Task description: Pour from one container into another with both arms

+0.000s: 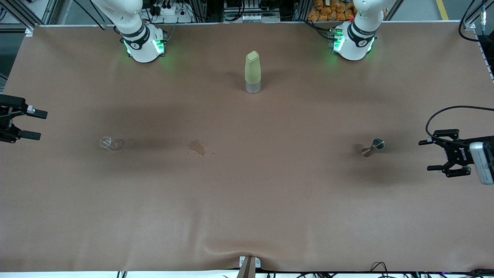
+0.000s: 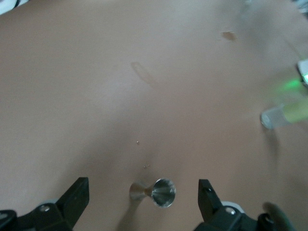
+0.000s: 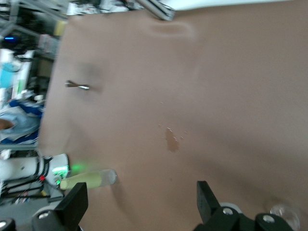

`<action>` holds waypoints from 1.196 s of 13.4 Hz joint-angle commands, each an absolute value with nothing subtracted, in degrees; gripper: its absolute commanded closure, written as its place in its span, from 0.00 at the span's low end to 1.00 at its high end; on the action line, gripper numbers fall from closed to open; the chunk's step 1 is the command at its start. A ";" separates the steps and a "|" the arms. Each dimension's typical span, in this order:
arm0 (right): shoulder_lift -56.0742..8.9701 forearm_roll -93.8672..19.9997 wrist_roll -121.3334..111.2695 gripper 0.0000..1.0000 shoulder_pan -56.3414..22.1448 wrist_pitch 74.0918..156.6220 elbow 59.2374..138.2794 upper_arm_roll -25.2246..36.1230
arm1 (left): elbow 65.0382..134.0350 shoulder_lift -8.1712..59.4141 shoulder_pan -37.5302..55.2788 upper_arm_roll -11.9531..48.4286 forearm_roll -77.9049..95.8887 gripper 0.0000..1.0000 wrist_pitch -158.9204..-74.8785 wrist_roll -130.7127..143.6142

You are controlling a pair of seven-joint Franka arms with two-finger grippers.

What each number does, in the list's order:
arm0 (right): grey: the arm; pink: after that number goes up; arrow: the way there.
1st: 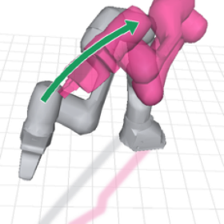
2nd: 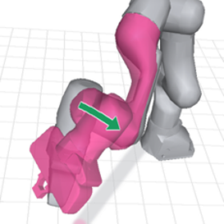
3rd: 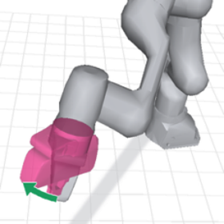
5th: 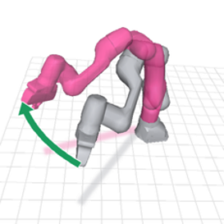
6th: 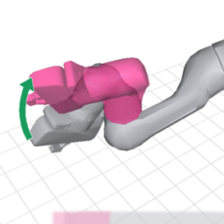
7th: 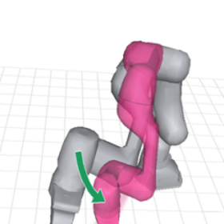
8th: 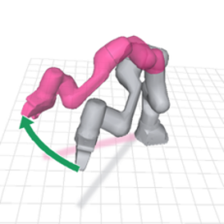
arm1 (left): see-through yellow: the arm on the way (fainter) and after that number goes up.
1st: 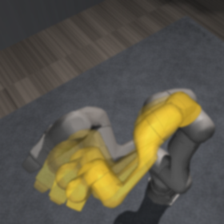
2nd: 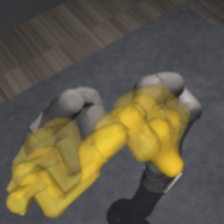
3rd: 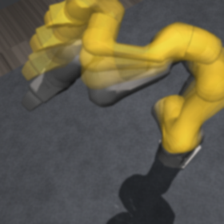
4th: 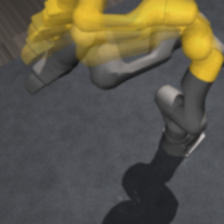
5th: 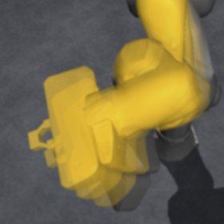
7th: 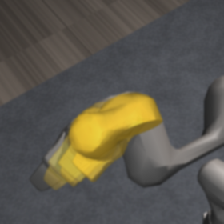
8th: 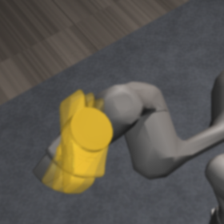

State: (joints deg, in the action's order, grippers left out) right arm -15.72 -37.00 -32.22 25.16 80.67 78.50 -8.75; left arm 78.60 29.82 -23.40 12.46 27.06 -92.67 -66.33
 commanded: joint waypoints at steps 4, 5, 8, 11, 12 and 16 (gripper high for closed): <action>-11.26 -19.62 -12.86 0.00 20.39 82.35 78.49 -11.15 | 77.87 26.98 -15.31 11.95 19.36 0.00 -101.93 -34.43; -10.64 -18.38 -9.18 0.00 20.30 82.35 78.49 -11.86 | 77.87 26.90 -13.90 11.95 16.20 0.00 -103.95 -28.45; -9.50 -14.44 -2.11 0.00 20.13 82.00 78.05 -13.70 | 77.78 26.81 -9.77 11.95 7.23 0.00 -108.62 -12.62; -5.81 -9.32 -1.76 0.00 17.15 83.75 80.67 -14.77 | 77.78 25.24 -8.79 12.04 1.51 0.00 -109.34 0.15; -5.02 -8.97 -1.76 0.00 16.96 84.46 81.64 -14.68 | 77.78 24.88 -8.70 12.13 1.49 0.00 -109.34 1.13; -1.42 -7.47 -0.27 0.00 9.70 89.72 87.52 -8.47 | 77.87 20.84 -7.91 11.95 1.32 0.00 -104.71 6.33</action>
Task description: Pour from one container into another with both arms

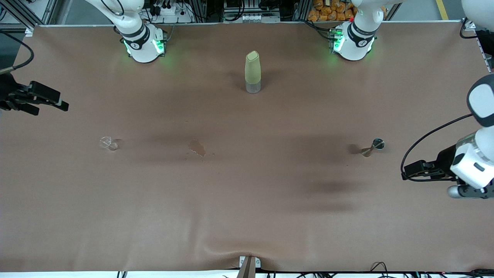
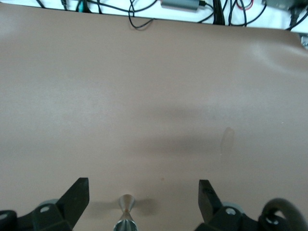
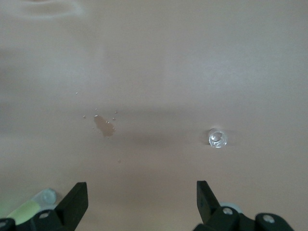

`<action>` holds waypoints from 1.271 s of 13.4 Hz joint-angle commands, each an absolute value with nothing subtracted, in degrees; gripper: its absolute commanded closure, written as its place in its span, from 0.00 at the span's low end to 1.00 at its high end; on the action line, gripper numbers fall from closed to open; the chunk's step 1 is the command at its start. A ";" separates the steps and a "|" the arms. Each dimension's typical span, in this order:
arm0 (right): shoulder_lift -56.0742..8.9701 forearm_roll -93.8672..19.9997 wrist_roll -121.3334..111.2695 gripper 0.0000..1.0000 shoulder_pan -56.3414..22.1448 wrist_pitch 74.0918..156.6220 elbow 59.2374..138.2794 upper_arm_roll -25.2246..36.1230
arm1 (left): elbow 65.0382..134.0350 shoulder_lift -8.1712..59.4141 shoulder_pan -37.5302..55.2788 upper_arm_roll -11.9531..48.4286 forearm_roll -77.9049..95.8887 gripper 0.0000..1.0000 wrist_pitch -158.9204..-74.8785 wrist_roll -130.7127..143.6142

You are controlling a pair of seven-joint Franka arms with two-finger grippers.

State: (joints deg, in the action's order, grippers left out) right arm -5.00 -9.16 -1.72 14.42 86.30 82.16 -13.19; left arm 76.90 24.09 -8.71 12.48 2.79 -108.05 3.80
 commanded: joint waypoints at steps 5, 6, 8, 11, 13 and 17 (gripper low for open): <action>-0.09 -7.21 -0.44 0.00 -1.31 88.17 87.45 6.67 | 80.84 13.12 -2.57 3.98 2.54 0.00 -94.23 8.79; -0.09 -7.29 -0.18 0.00 -0.97 85.63 87.19 6.68 | 83.21 11.01 -2.03 3.00 3.77 0.00 -94.22 8.79; -0.09 -7.82 -0.26 0.00 0.87 83.15 86.75 6.33 | 88.92 4.87 -1.93 1.86 6.75 0.00 -95.00 7.91; -0.53 -7.21 -0.35 0.00 0.70 83.84 87.27 6.42 | 90.79 3.51 -0.35 -0.62 7.64 0.00 -95.80 6.25; -0.62 -0.31 -1.05 0.00 0.53 84.99 87.36 5.89 | 90.62 4.22 -0.44 -0.53 7.65 0.00 -95.71 5.63; -0.62 0.97 -1.05 0.00 0.79 86.04 87.36 6.06 | 90.62 4.66 -0.62 -0.62 7.73 0.00 -95.63 5.19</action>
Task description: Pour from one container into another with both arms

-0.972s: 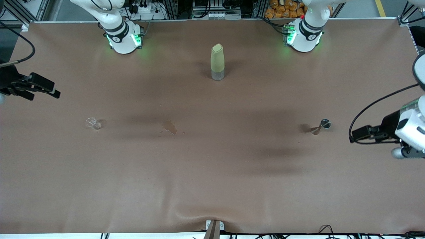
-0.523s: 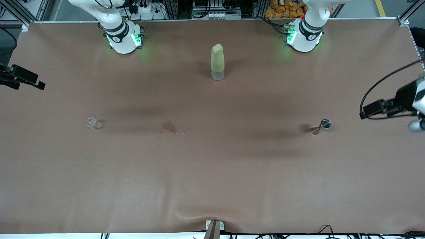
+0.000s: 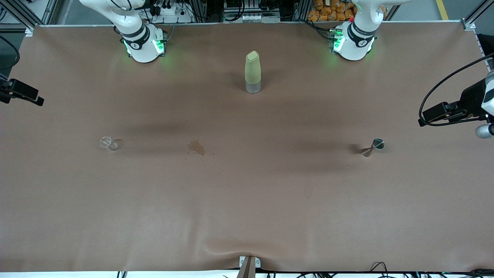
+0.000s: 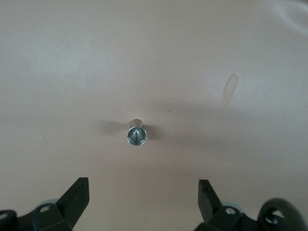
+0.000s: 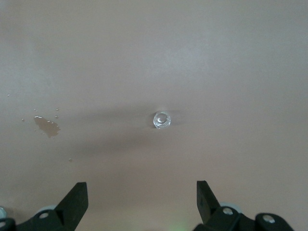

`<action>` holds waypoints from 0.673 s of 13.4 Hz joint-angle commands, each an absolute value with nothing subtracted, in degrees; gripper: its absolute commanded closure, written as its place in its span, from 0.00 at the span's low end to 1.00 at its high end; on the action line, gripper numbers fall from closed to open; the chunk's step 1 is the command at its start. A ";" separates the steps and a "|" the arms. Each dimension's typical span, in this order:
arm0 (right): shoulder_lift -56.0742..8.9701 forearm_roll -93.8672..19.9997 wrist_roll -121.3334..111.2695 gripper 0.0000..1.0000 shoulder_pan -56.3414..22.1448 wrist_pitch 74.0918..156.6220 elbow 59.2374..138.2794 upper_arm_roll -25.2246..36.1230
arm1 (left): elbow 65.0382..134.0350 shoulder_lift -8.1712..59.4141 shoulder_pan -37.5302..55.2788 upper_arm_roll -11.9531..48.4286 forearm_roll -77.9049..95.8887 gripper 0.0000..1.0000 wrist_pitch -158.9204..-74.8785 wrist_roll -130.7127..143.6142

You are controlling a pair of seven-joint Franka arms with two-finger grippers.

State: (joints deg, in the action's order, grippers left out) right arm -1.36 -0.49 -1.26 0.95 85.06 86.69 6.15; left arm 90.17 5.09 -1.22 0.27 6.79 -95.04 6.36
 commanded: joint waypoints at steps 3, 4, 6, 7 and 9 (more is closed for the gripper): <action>-0.62 -0.78 -1.49 0.00 0.88 86.75 87.54 6.32 | 90.53 4.66 -0.53 -0.53 8.61 0.00 -95.19 3.60; -0.53 -1.57 -1.49 0.00 0.79 87.01 87.54 6.33 | 90.44 4.66 -0.44 -0.61 8.96 0.00 -95.19 4.47; -0.53 -1.58 -1.84 0.00 0.88 87.89 87.80 6.33 | 90.18 4.57 -0.44 -0.62 9.05 0.00 -95.19 4.66; -0.53 -1.58 -2.11 0.00 0.88 88.24 87.98 6.33 | 90.09 4.57 -0.35 -0.70 8.97 0.00 -95.19 4.75; -0.53 -1.58 -2.11 0.00 0.70 88.42 88.07 6.33 | 89.65 4.48 -0.53 -0.88 8.61 0.00 -95.19 4.75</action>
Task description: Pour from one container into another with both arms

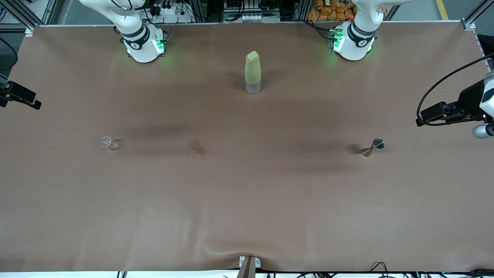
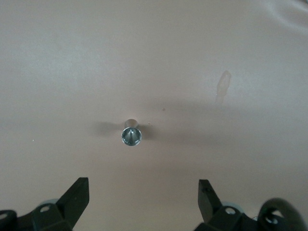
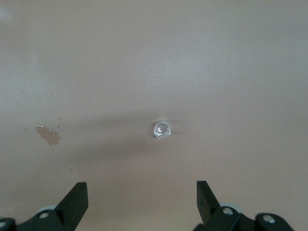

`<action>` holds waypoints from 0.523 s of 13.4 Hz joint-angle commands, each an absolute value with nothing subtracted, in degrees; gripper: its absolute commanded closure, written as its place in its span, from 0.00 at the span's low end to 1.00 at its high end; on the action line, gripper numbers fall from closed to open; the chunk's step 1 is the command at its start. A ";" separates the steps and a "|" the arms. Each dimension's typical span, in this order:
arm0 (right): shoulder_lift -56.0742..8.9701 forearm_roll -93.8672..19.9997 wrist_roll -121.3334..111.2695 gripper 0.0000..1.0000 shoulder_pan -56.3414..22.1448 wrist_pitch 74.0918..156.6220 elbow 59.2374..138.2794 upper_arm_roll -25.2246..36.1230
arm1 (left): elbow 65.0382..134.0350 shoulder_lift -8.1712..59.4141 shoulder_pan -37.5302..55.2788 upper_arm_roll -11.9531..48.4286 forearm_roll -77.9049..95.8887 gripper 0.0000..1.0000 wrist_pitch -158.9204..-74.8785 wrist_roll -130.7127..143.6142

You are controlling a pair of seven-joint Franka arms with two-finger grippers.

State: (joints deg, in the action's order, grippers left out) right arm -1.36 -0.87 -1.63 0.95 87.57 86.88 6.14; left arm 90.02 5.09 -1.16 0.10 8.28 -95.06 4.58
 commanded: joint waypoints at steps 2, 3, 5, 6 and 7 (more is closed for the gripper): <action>-0.53 -1.58 -2.11 0.00 0.53 88.33 88.07 6.24 | 89.47 4.39 -1.14 -1.05 8.53 0.00 -95.19 4.66; -0.53 -1.58 -2.11 0.00 0.44 88.42 88.07 6.24 | 89.47 4.48 -1.14 -1.05 8.53 0.00 -95.19 4.75; -0.53 -1.58 -2.02 0.00 0.53 88.42 88.07 6.24 | 89.47 4.48 -1.23 -1.14 8.44 0.00 -95.19 4.92; -0.53 -1.58 -2.02 0.00 0.53 88.42 87.98 6.33 | 89.56 4.40 -2.27 -1.14 8.52 0.00 -95.01 4.66; -0.53 -1.58 -2.02 0.00 0.61 88.33 87.98 6.33 | 89.47 4.13 -3.68 -1.06 8.96 0.00 -93.79 4.66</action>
